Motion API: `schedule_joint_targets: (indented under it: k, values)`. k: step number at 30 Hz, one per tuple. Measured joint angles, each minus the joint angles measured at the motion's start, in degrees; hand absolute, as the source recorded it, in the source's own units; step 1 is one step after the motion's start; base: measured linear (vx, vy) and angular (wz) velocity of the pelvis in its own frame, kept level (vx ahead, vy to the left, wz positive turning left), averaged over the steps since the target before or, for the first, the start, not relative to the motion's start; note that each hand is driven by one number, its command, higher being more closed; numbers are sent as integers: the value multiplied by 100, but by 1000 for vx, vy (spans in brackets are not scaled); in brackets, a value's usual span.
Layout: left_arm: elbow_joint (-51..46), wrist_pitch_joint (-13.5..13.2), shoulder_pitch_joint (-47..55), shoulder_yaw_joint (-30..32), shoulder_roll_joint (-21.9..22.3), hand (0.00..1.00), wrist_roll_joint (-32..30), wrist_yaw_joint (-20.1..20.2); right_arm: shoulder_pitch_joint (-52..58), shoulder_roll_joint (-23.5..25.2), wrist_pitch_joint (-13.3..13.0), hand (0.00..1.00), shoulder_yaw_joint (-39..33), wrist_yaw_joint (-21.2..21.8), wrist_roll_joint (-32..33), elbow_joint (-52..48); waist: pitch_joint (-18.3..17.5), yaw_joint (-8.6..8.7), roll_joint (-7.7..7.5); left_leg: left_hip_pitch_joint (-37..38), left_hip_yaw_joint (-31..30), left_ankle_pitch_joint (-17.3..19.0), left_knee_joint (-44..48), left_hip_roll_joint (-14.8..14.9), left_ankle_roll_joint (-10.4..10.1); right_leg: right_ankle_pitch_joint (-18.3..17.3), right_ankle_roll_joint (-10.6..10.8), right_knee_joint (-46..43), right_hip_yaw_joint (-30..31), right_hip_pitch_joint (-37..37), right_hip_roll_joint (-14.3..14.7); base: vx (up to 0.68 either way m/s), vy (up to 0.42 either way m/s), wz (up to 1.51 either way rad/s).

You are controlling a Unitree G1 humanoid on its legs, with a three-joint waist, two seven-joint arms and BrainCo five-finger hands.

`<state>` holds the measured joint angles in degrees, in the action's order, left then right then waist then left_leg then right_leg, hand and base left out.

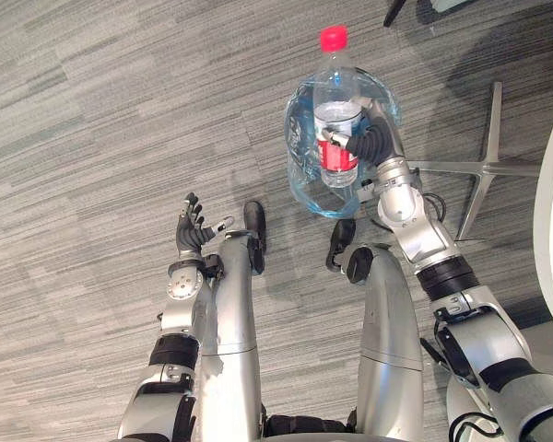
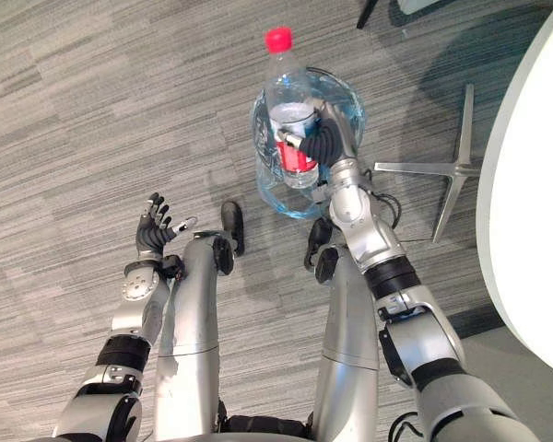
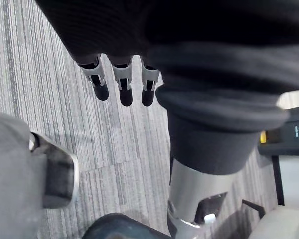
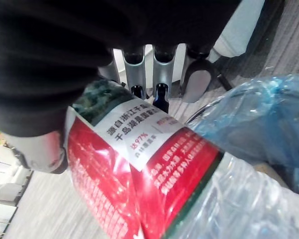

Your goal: Gather rubbish on tea table into small bin, then transfer packed bag to large trash can.

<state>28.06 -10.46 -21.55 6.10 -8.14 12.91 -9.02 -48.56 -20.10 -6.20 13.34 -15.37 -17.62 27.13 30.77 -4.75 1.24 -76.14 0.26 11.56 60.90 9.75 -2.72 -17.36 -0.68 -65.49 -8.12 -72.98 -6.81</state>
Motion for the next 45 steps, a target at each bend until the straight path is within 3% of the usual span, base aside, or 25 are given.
schedule_joint_targets:
  k: [5, 6, 13, 20, 38, 45]
  values:
    - [-79, -14, 2, -43, -3, 0, 3, -1, -308, -105, 48, 100, -71, -96, 220, 370, 0, -63, 0, -122, -14, -21, -4, 14, -30, -26, -41, -39, -48, -115, -22, -16, 4, 4]
    - [-83, -14, 2, -68, -4, 0, 6, -1, -377, -106, 48, 0, -140, -104, 250, 380, 0, -67, 0, -143, -20, -29, -4, 14, -36, -28, -45, -38, -58, -132, -25, 0, 0, 0]
    - [-293, -75, 20, -106, -2, 0, 53, 2, -639, -120, 46, 0, -230, -205, 696, 551, -1, -74, 1, -144, -19, -47, -21, 13, -63, -31, -44, -32, -61, -131, -29, 9, 24, 0]
    - [-294, -117, 25, -105, 6, 0, 51, 4, -564, -97, 3, 0, -261, -206, 700, 364, -3, -67, 0, -108, -16, -72, -73, 17, -79, -37, -33, -10, -62, -115, -21, 0, 0, 0]
    - [-293, -118, 28, -84, 81, 0, -17, 0, 392, 103, -45, 0, 128, -58, -1121, -171, -15, -54, -10, 237, -10, -102, -308, 107, -110, 14, -119, 291, -132, 256, 79, 0, 8, -1]
    - [-272, -126, 27, -92, 70, 0, -19, 0, 398, 63, -106, 0, 738, 175, -1938, 400, -17, -53, -13, 228, -17, -201, -575, 107, -145, 35, -148, 462, -241, 255, 71, -2, 8, 5]
